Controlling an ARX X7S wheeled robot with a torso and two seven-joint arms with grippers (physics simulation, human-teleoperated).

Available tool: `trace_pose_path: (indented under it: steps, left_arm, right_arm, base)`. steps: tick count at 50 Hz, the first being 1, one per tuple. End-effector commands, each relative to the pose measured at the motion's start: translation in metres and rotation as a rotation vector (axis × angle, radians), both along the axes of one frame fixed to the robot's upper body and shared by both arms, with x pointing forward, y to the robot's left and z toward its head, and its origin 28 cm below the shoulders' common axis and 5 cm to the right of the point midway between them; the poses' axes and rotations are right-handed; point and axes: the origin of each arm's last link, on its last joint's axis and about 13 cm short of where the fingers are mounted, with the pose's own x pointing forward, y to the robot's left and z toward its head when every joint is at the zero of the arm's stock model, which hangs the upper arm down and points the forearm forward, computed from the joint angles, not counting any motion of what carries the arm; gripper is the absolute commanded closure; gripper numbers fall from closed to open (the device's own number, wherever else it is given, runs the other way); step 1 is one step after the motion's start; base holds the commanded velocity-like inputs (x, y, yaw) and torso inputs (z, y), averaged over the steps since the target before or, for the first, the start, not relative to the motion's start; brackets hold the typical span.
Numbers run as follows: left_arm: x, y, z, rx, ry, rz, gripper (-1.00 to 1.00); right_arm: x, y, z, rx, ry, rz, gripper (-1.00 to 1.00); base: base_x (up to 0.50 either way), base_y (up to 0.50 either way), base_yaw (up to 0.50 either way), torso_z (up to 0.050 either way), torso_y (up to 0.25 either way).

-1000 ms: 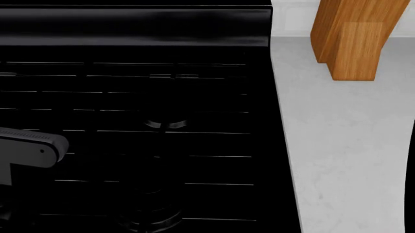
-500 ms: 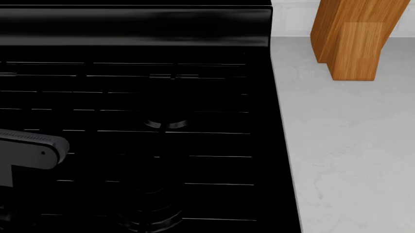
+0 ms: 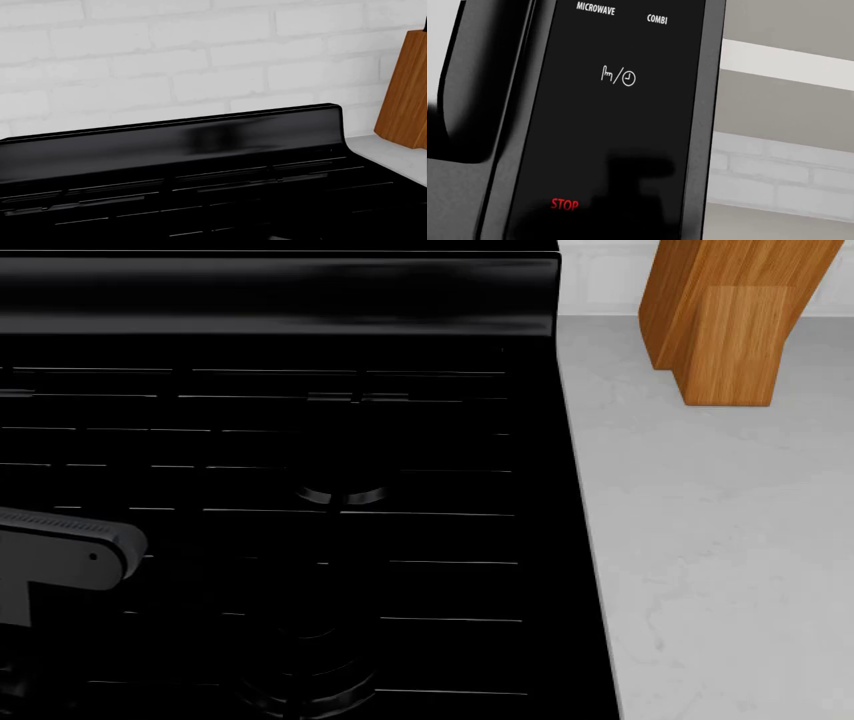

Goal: Press the start button on the microwave

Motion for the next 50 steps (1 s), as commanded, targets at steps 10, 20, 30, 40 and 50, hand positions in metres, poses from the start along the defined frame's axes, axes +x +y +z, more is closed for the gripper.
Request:
trace_pose_path:
  steps: [10,20,30,40,50]
  left_arm:
    - [0.001,0.0,-0.004,0.001,0.009,-0.002,-1.0]
    - [0.002,0.0,-0.003,0.002,0.009,-0.003,-1.0]
    - [0.002,0.0,-0.002,0.004,0.008,-0.005,-1.0]
    - [0.002,0.0,-0.003,0.003,0.008,-0.004,-1.0]
    - [0.002,0.001,-0.004,0.003,0.009,-0.002,-1.0]
  right_arm:
    - [0.022,-0.005,-0.003,0.01,0.026,0.008,1.0]
    - [0.029,-0.004,-0.003,0.007,0.032,0.022,1.0]
    - [0.041,-0.006,-0.007,0.021,0.056,0.024,1.0]
    - [0.046,-0.006,-0.012,0.027,0.08,0.024,1.0]
    - [0.049,-0.007,-0.017,0.032,0.097,0.019,1.0]
  base:
    - [0.0,0.0,0.0,0.0,0.0]
    - [0.01,0.0,0.0,0.0,0.0]
    - [0.02,0.0,0.01,0.006,0.0]
    - [0.02,0.0,0.01,0.005,0.0]
    - [0.02,0.0,0.01,0.005,0.0]
